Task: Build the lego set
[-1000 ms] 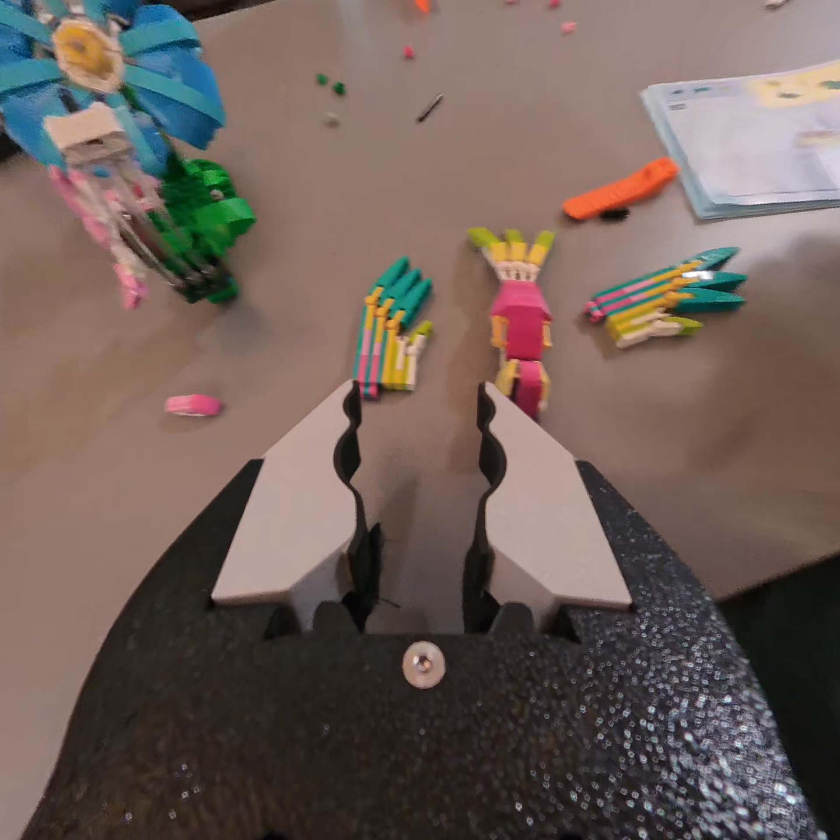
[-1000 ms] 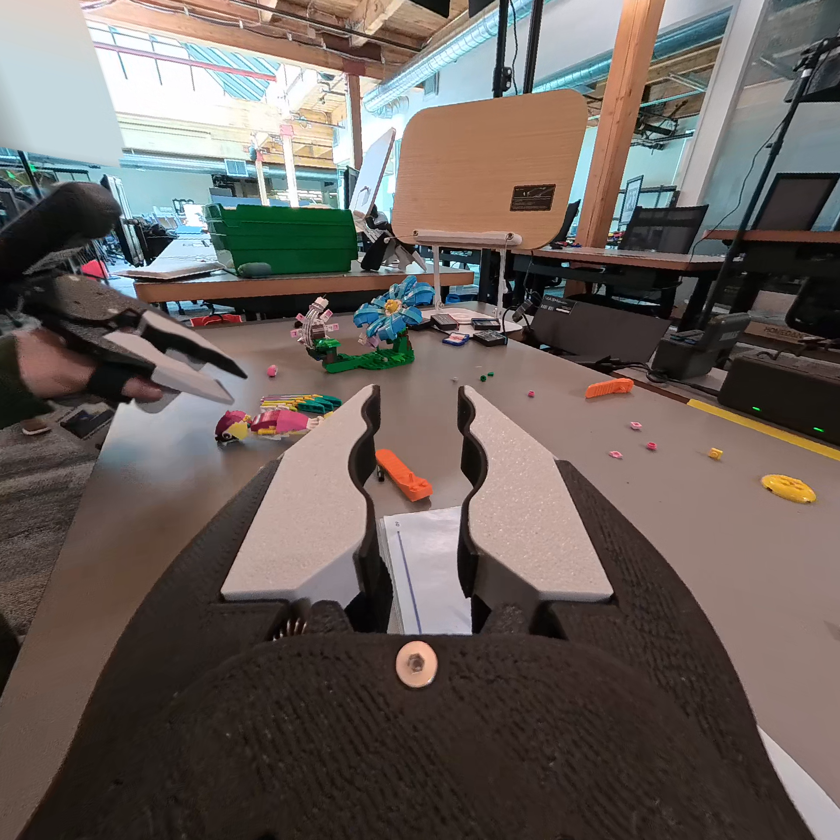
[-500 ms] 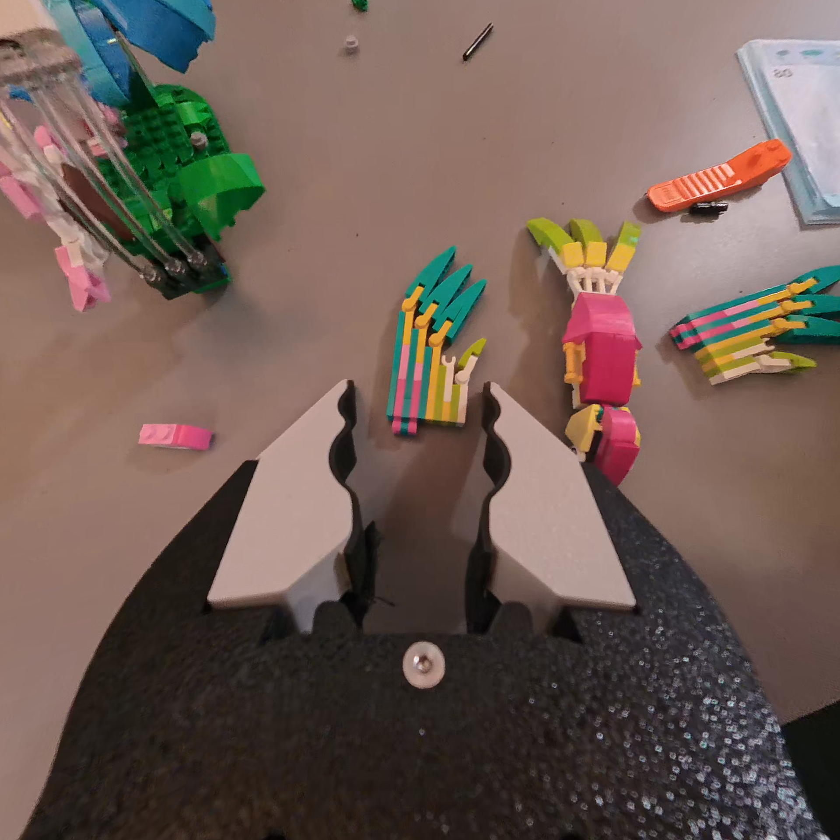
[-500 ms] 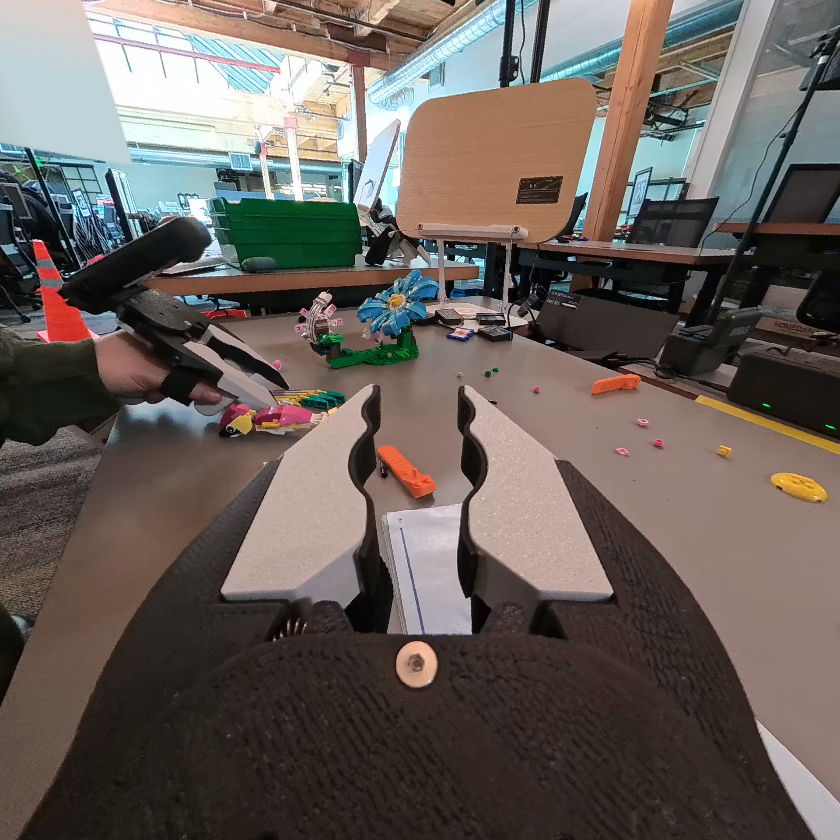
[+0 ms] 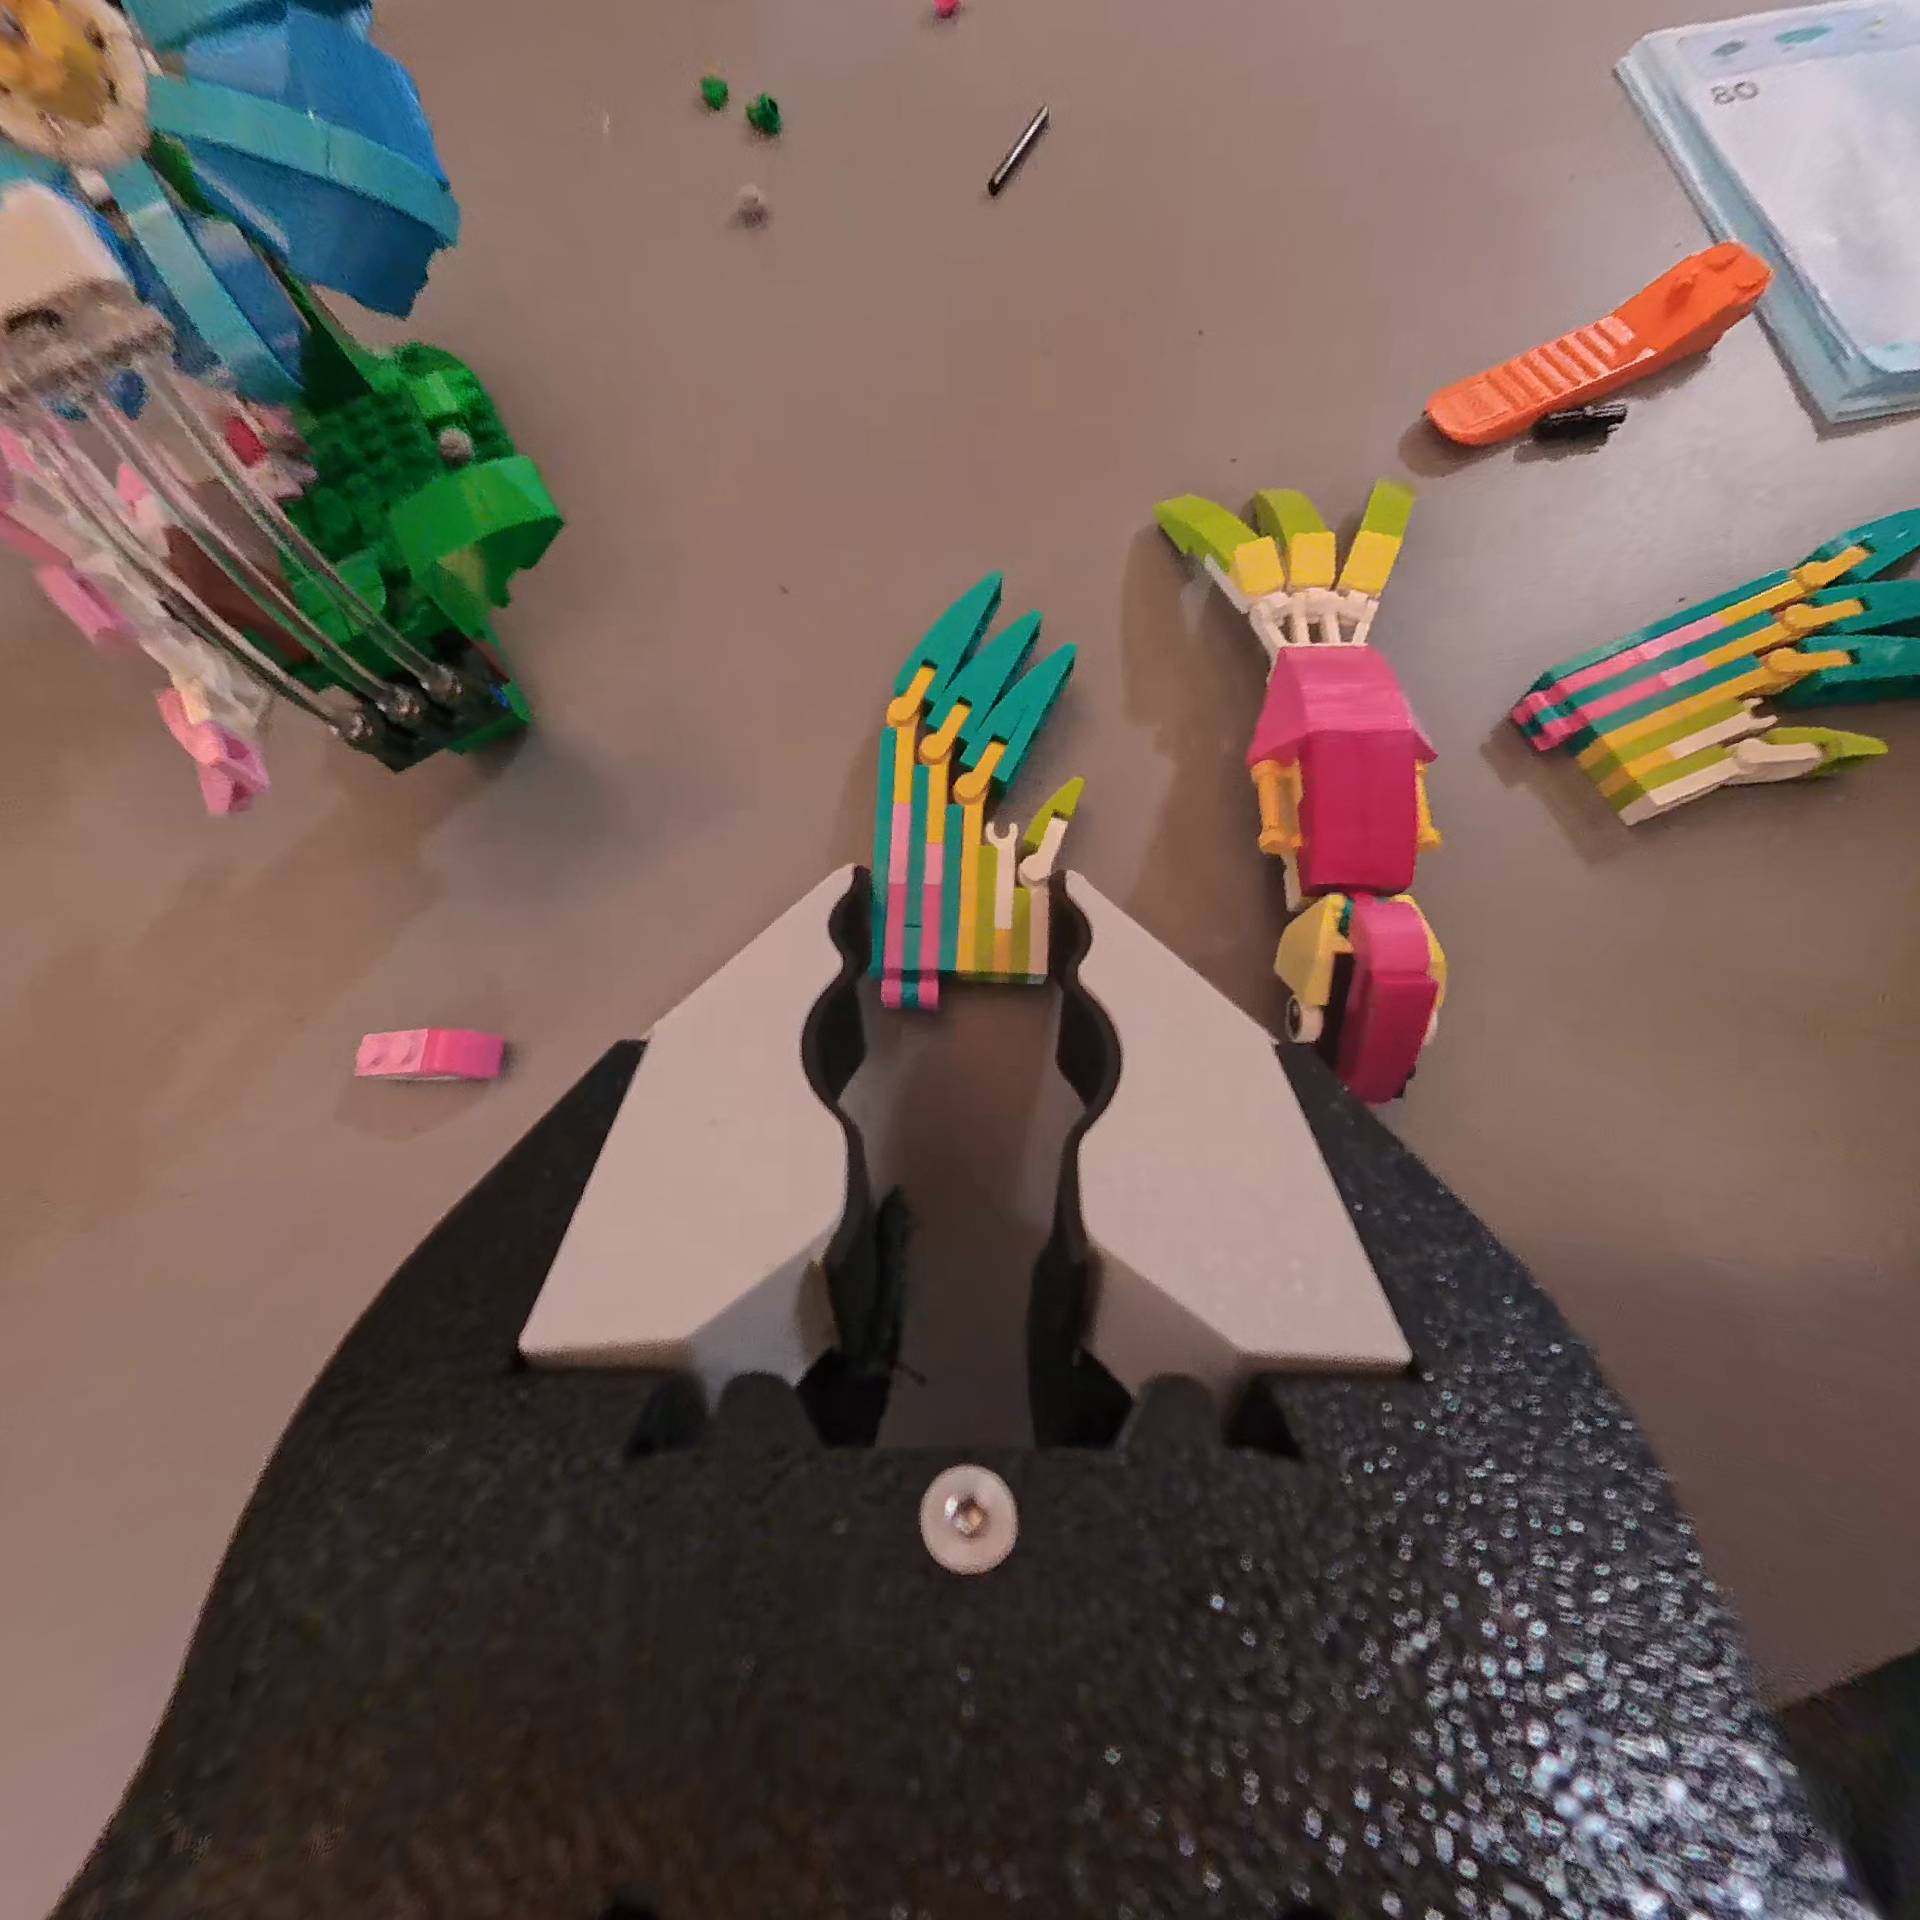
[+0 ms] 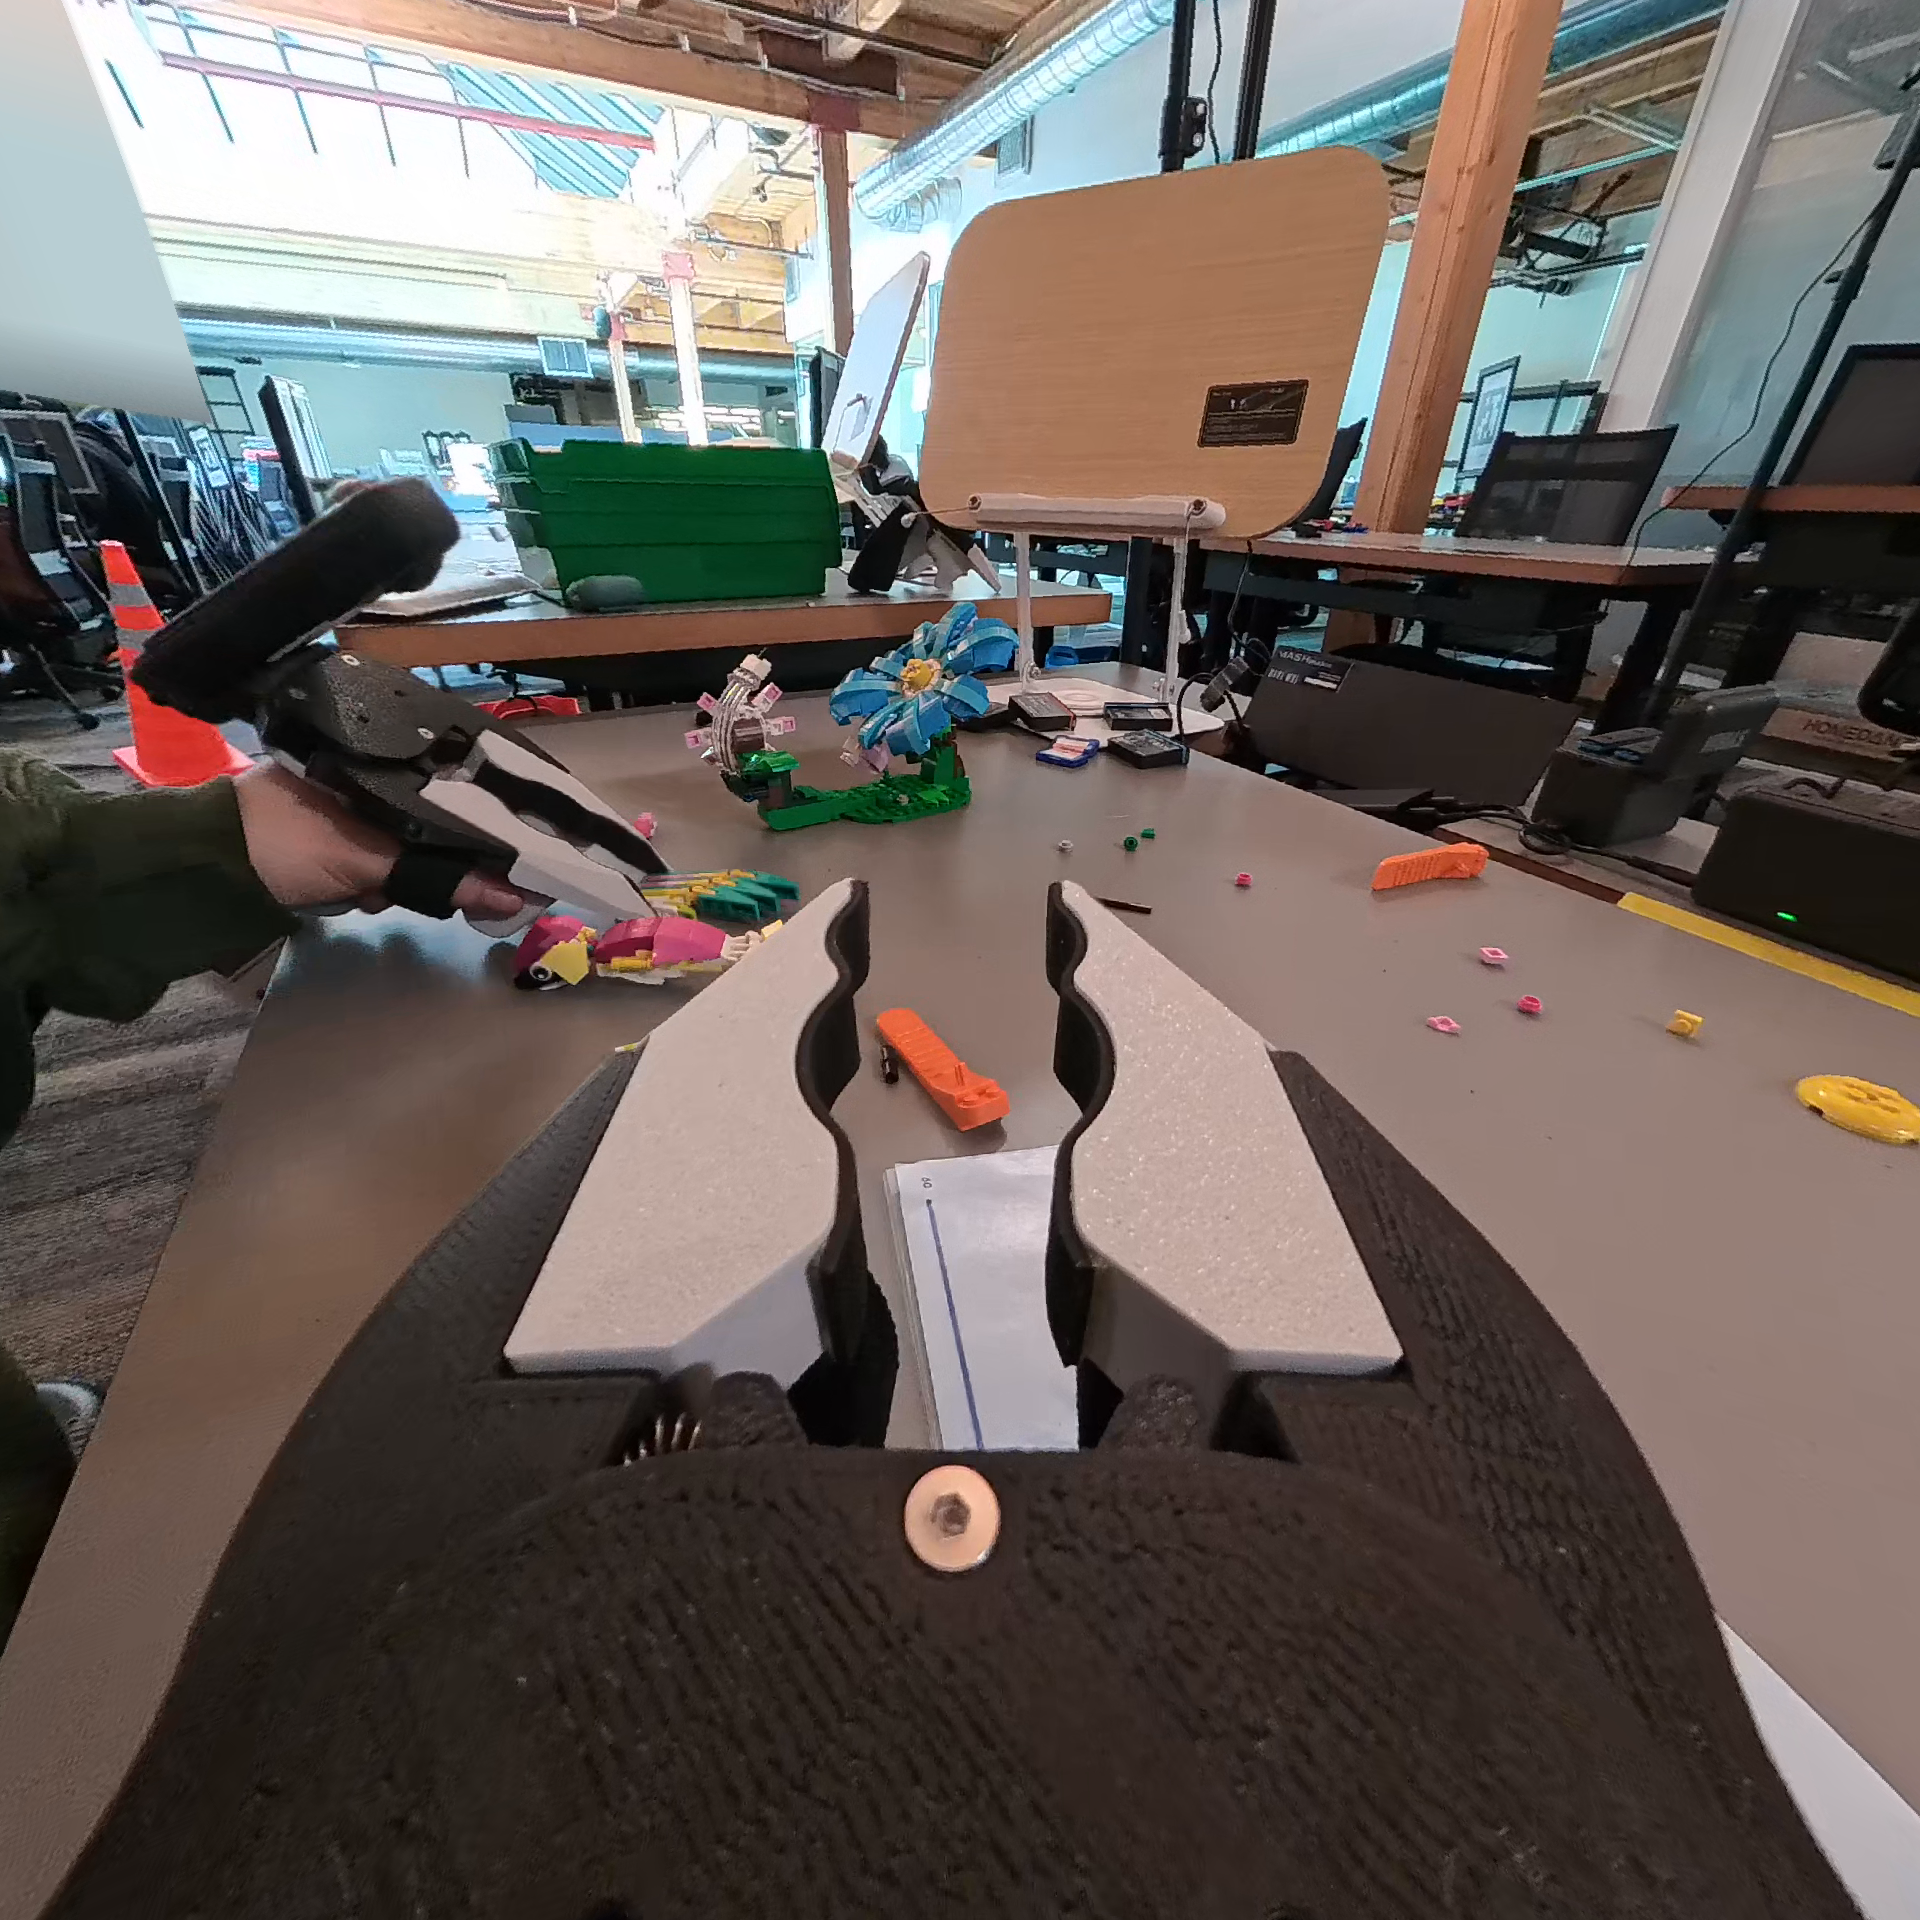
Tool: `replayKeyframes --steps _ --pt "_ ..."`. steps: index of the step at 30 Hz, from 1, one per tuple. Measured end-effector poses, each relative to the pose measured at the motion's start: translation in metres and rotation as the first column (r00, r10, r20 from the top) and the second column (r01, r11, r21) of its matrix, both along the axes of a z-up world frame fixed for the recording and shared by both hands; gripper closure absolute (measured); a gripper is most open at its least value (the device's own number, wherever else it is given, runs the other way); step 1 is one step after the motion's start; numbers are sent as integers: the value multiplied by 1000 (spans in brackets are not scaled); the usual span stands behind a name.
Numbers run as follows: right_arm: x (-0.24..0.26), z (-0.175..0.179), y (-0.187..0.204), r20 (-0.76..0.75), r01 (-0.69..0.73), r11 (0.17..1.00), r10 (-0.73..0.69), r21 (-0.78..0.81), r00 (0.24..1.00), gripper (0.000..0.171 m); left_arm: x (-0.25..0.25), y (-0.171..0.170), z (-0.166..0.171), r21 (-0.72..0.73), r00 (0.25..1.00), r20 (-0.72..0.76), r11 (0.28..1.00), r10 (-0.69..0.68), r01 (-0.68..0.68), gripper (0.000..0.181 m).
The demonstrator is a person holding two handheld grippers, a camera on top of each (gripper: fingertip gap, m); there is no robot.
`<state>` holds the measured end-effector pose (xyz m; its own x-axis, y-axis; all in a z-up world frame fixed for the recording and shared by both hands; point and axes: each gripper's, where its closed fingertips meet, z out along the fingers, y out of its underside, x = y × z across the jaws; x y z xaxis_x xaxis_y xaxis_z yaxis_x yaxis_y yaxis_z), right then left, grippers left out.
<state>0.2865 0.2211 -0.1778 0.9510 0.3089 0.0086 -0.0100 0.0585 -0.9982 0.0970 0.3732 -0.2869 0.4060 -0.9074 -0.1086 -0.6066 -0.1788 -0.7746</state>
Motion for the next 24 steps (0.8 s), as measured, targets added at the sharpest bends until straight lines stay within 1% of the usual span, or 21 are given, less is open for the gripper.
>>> replayKeyframes --steps 1,4,6,9,11,16,18,21,22,24 --pt "0 0 0 0 -1 1000 1 1 1000 139 0 0 2 27 1000 5 1000 -8 8 150" --pt "-2 -1 0 -2 -13 1000 13 -8 1000 140 1 1 14 154 1000 16 988 -27 24 150" --pt "-3 -2 1 0 -18 1000 18 -13 1000 140 3 1 26 262 999 10 964 -39 35 150" --pt "-4 -2 1 2 -25 1000 25 -11 1000 140 9 -5 50 430 997 17 901 -71 57 150" --pt "-5 -3 1 5 -31 999 31 -14 1000 140 17 -14 66 512 994 31 856 -108 77 150" --pt "-16 0 -1 -6 -97 995 97 -5 995 136 45 -50 105 625 967 118 774 -225 104 150" --pt "-30 3 -4 -27 -174 985 173 -14 984 136 60 -70 119 652 939 163 747 -302 127 150" --pt "-55 1 -4 -45 -297 953 294 -56 955 140 82 -99 130 674 890 198 716 -412 181 150" --pt "-62 4 -2 -91 -335 940 328 -69 940 139 89 -108 131 675 871 206 709 -447 204 150" --pt "-78 18 -2 -228 -428 902 407 -51 885 135 99 -123 133 689 842 212 687 -496 231 150"
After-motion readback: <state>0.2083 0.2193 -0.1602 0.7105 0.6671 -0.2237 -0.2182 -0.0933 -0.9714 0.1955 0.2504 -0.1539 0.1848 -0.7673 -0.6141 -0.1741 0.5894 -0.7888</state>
